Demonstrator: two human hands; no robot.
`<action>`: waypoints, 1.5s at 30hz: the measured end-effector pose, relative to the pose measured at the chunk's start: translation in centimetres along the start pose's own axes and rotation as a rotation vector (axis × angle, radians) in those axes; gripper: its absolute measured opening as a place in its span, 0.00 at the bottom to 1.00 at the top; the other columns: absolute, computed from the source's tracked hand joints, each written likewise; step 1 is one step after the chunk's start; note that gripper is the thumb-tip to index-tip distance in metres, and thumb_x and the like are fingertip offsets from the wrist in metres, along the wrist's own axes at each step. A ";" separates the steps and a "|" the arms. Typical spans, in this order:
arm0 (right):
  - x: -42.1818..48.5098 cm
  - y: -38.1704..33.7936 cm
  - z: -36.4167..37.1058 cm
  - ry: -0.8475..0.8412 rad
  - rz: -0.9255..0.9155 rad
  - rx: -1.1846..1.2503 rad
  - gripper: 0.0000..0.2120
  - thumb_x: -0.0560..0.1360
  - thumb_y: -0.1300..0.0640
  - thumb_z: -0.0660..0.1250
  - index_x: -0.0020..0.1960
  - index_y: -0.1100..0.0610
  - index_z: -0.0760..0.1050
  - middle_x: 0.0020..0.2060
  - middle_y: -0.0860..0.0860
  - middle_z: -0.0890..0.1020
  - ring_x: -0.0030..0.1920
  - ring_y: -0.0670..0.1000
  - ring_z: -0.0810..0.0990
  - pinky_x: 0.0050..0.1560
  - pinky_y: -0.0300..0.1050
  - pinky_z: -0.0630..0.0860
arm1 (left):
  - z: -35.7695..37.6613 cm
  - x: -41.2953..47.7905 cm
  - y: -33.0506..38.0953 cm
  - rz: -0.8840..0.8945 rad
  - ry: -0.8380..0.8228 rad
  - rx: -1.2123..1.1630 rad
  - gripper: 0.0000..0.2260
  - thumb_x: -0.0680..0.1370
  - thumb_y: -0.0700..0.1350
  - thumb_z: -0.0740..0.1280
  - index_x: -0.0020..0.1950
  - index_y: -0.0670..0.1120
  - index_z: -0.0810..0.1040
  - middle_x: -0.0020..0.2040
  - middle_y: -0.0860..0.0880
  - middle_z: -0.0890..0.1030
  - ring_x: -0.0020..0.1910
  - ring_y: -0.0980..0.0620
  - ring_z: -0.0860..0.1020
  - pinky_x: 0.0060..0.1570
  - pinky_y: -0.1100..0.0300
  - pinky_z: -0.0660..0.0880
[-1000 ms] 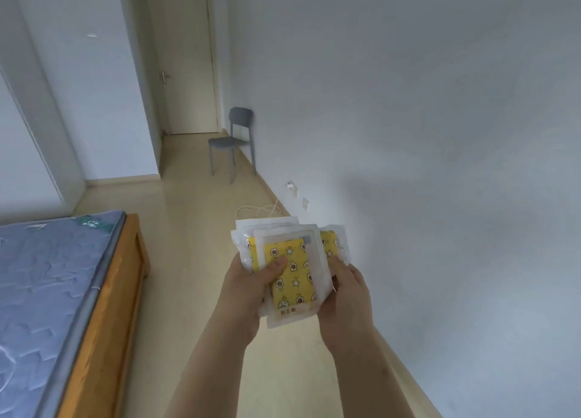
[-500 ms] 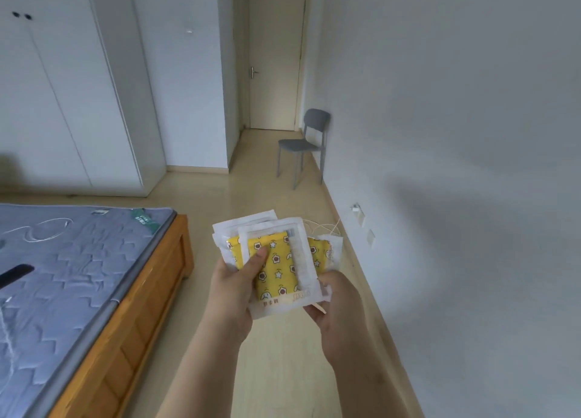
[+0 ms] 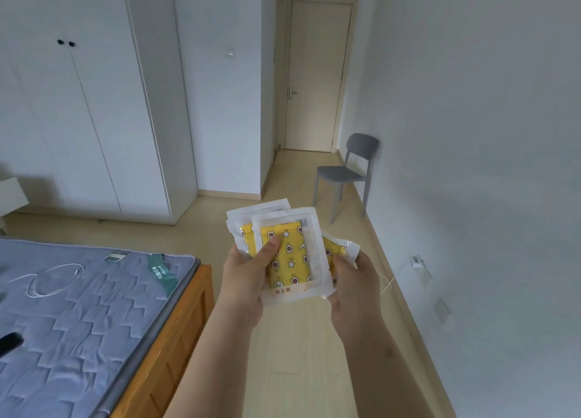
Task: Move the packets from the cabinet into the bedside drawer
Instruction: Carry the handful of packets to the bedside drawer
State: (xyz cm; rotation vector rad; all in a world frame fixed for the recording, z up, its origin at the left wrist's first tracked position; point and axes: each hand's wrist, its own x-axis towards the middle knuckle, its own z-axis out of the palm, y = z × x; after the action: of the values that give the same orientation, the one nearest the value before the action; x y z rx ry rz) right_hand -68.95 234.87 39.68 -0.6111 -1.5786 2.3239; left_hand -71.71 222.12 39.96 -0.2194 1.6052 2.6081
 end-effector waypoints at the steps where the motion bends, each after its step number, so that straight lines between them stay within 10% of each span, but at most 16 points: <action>1: 2.0 -0.6 1.5 0.001 -0.002 0.020 0.10 0.78 0.64 0.60 0.55 0.57 0.77 0.50 0.58 0.82 0.47 0.57 0.80 0.54 0.57 0.77 | 0.3 2.2 1.0 0.008 -0.009 -0.006 0.12 0.74 0.42 0.70 0.56 0.49 0.78 0.44 0.49 0.86 0.41 0.47 0.85 0.39 0.48 0.81; 10: 16.8 -0.5 10.2 0.052 0.089 0.269 0.15 0.79 0.66 0.58 0.55 0.47 0.71 0.50 0.54 0.80 0.50 0.56 0.82 0.54 0.58 0.79 | 2.0 19.5 3.2 -0.001 0.008 -0.003 0.10 0.74 0.41 0.70 0.54 0.50 0.77 0.42 0.49 0.86 0.39 0.48 0.85 0.33 0.51 0.81; 17: 32.0 -0.7 15.8 -0.076 0.191 0.199 0.10 0.75 0.69 0.56 0.54 0.62 0.71 0.46 0.61 0.80 0.41 0.58 0.80 0.40 0.50 0.80 | 6.3 34.8 2.4 0.046 0.083 -0.010 0.09 0.74 0.42 0.70 0.54 0.48 0.78 0.43 0.48 0.85 0.40 0.48 0.84 0.42 0.47 0.81; 24: 47.9 -2.1 23.9 -0.310 0.177 -0.041 0.14 0.75 0.50 0.66 0.54 0.58 0.77 0.47 0.58 0.83 0.46 0.59 0.84 0.48 0.59 0.81 | 7.9 50.1 5.7 0.123 0.166 0.009 0.12 0.74 0.42 0.71 0.57 0.45 0.77 0.48 0.44 0.85 0.45 0.43 0.84 0.46 0.43 0.80; 45: 74.8 5.3 57.0 -0.450 0.150 -0.198 0.09 0.72 0.61 0.71 0.52 0.60 0.77 0.44 0.55 0.84 0.40 0.53 0.84 0.36 0.45 0.81 | -6.0 87.9 17.5 0.031 0.318 -0.028 0.18 0.83 0.51 0.51 0.60 0.46 0.77 0.49 0.42 0.84 0.46 0.43 0.83 0.42 0.51 0.79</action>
State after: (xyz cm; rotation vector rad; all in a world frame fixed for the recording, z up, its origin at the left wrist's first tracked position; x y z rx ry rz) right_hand -161.88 219.43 38.50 -0.2596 -2.0392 2.5645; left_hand -160.31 207.64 38.82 -0.6460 1.6707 2.7302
